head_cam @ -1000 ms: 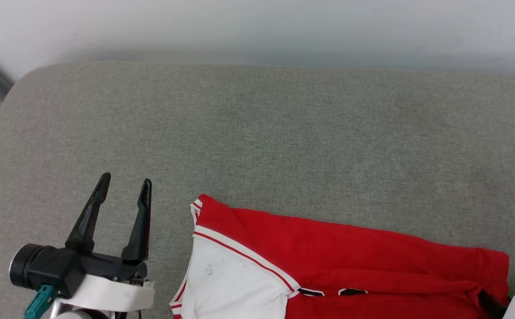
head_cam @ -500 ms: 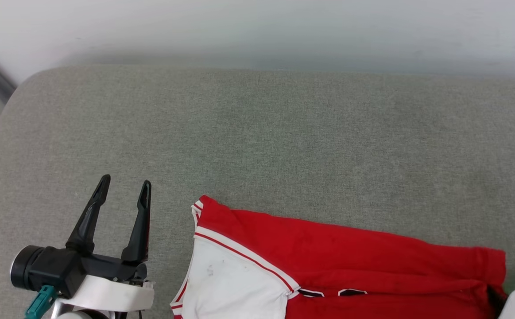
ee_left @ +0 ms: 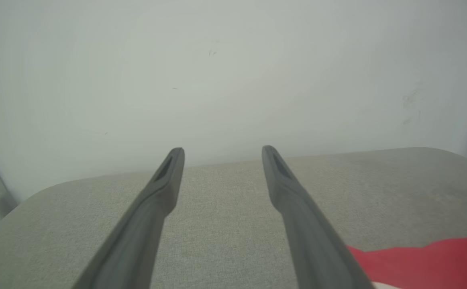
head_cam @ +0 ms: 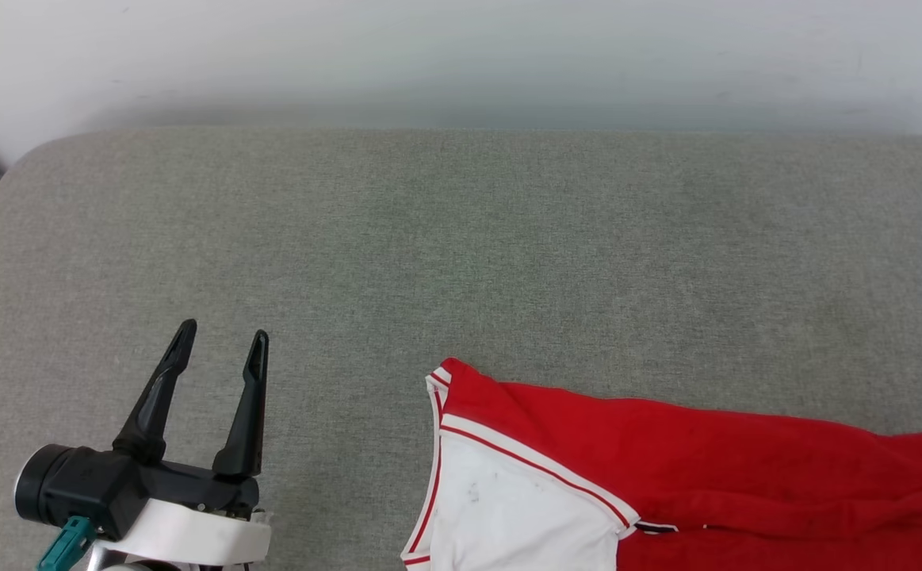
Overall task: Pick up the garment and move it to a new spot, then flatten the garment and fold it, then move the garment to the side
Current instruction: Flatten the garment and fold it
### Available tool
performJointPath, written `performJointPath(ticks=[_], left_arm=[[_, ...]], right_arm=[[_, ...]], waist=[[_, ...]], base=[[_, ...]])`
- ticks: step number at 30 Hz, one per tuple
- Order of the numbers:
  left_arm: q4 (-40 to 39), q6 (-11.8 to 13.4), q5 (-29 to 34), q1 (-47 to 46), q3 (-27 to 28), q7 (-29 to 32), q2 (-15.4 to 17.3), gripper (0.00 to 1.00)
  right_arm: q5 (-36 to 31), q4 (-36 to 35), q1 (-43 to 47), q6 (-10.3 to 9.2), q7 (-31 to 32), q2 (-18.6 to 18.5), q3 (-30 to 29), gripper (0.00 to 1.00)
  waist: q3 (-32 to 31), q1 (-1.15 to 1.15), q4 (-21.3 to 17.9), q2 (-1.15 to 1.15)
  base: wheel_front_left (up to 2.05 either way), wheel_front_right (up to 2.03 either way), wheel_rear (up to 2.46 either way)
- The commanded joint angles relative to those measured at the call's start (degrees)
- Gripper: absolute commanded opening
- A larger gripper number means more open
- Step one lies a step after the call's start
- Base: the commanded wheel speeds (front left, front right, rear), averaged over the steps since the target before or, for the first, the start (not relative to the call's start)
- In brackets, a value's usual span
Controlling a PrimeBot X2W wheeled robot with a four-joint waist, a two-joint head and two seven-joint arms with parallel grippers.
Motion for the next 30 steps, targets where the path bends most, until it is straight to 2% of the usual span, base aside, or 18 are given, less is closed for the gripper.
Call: performJointPath(ticks=[1,5,11,19,24,30], left_arm=[[-0.2,-0.1,-0.1,0.5,0.1,-0.1,0.0,1.00],[-0.2,-0.1,-0.2,0.9,0.3,-0.1,-0.1,1.00],[0.3,-0.1,-0.2,1.1,-1.1,-0.1,1.0,1.00],[0.6,-0.1,-0.5,0.6,-1.8,-0.1,0.9,1.00],[0.7,-0.1,-0.5,1.3,-2.8,-0.1,1.1,1.00],[0.7,-0.1,-0.7,1.2,-2.9,-0.1,1.0,1.00]], right_arm=[[0.9,-1.7,1.1,-0.04,0.2,-0.1,0.9,0.00],[2.1,-5.5,2.3,-0.04,1.0,0.2,3.1,0.00],[6.5,-13.6,3.8,-0.04,7.3,4.9,8.4,0.00],[7.6,-20.9,4.8,-0.03,14.7,10.0,18.7,0.00],[7.4,-21.4,3.2,-0.03,14.3,13.4,24.0,0.00],[11.5,-17.0,0.0,-0.03,10.4,15.0,30.4,0.00]], waist=[[0.0,0.00,-0.1,0.00],[-0.2,0.00,-0.4,0.00],[-1.0,0.00,-0.7,0.00],[-2.1,0.00,0.6,0.00],[-2.2,0.00,2.2,0.00],[-2.0,0.00,4.3,0.00]], base=[[0.00,0.00,0.00],[0.00,0.00,0.00],[0.00,0.00,0.00],[0.00,0.00,0.00],[0.00,0.00,0.00],[0.00,0.00,0.00]])
